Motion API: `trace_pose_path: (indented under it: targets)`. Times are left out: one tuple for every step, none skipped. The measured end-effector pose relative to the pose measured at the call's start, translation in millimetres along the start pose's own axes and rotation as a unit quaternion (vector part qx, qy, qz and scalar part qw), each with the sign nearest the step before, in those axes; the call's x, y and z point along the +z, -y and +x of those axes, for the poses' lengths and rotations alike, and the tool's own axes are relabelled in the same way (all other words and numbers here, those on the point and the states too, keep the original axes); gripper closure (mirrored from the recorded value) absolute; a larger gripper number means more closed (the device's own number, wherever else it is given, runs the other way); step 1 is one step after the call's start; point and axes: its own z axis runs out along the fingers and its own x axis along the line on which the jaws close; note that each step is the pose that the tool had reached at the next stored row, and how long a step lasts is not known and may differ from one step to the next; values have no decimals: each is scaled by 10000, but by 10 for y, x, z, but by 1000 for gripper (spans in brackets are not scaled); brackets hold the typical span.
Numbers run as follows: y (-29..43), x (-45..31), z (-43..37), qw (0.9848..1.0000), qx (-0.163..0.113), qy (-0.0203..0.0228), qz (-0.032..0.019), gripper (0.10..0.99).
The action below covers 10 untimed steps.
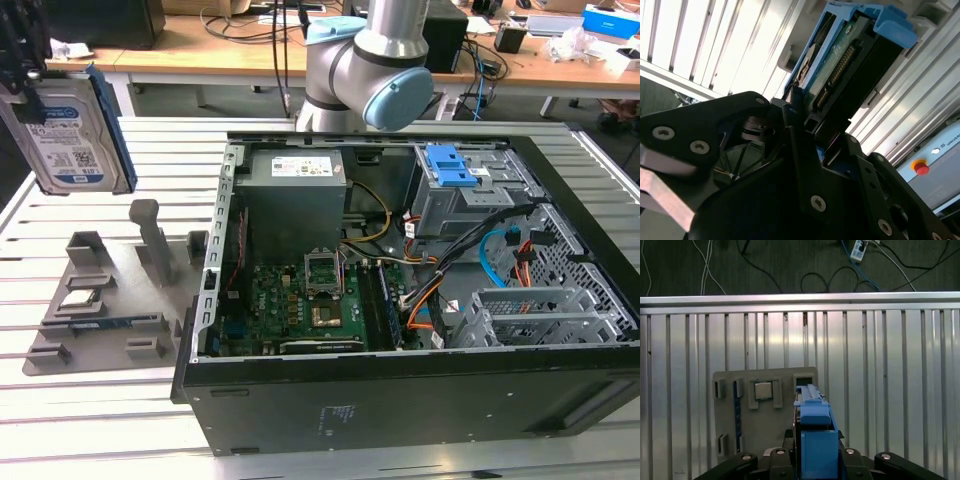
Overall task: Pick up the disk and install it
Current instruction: 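Pick up the disk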
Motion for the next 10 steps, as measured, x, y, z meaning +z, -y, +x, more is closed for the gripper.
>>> trace_pose_path:
  targets:
    - [-1, -15, 0, 10000, 0, 0, 0, 722]
    - [-1, -31, 0, 10000, 0, 0, 0, 722]
    - [-2, -46, 0, 10000, 0, 0, 0, 722]
    - [-2, -70, 1, 10000, 0, 0, 0, 722]
    - [-3, -84, 1, 10000, 0, 0, 0, 722]
    - [-3, -102, 1, 10000, 0, 0, 0, 722]
    - [-4, -120, 1, 10000, 0, 0, 1, 722]
    - [-4, -137, 1, 10000, 0, 0, 0, 722]
    - [-5, -166, 2, 10000, 0, 0, 0, 722]
    - [-6, -192, 2, 10000, 0, 0, 0, 722]
